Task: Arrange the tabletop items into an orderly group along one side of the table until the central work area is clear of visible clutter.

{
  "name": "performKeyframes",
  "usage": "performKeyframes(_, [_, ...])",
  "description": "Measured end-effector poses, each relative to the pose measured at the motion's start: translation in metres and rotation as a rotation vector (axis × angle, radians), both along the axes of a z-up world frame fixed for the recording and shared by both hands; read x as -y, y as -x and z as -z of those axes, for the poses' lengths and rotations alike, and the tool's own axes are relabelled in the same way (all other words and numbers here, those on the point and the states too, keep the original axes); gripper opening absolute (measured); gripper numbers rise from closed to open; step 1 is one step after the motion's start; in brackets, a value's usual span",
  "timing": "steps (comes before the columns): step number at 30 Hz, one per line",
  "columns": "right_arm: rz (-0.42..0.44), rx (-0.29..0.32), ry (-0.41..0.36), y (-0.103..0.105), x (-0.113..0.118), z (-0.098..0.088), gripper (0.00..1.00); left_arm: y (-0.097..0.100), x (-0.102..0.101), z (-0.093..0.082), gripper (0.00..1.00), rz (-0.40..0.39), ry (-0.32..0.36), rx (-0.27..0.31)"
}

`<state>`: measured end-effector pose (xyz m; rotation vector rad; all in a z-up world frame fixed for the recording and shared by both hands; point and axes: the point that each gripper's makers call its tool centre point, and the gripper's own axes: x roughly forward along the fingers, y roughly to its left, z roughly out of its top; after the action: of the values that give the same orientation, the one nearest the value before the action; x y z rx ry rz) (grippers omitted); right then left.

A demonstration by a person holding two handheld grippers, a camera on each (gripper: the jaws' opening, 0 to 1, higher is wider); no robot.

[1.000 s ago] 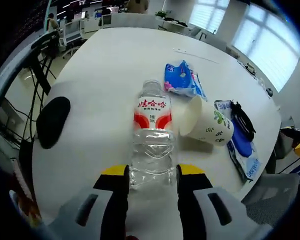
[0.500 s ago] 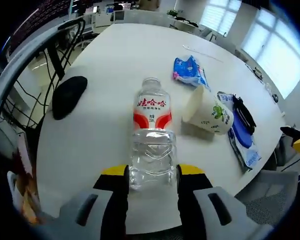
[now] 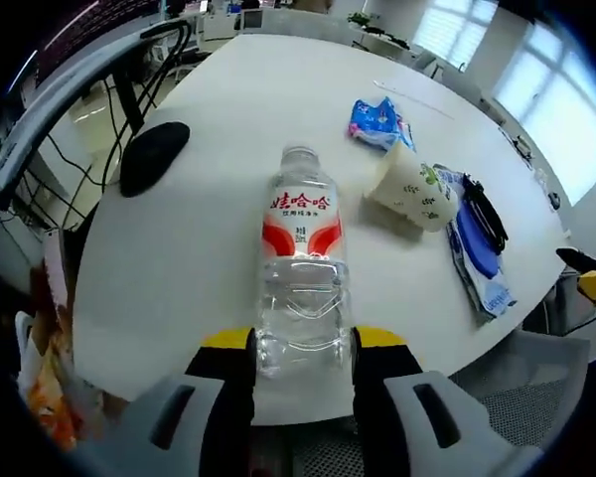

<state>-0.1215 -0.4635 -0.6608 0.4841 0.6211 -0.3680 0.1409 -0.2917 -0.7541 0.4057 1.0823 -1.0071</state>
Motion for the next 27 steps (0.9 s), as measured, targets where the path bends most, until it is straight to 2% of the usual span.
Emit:
performKeyframes(3, [-0.003,-0.001,-0.001,-0.001,-0.001,0.000,0.69,0.004,-0.002,0.000,0.37,-0.031,0.012,-0.028])
performKeyframes(8, [-0.010,-0.002,-0.002,-0.002,-0.002,0.001,0.69,0.006,0.000,-0.002,0.38,-0.021,0.030,-0.047])
performKeyframes(12, [-0.013,-0.003,-0.003,-0.003,-0.003,0.001,0.69,-0.001,0.006,-0.010,0.46,-0.019,0.048,-0.038])
performKeyframes(23, [-0.006,-0.008,-0.008,0.002,-0.002,0.002,0.69,-0.025,0.040,-0.012,0.49,0.006,0.024,-0.015])
performKeyframes(26, [-0.006,-0.011,-0.005,0.003,0.000,0.002,0.69,-0.029,0.049,-0.008,0.51,0.016,0.006,-0.031])
performKeyframes(27, [-0.006,-0.011,-0.004,0.004,0.001,0.001,0.69,-0.027,0.052,-0.007,0.53,0.024,-0.006,-0.052])
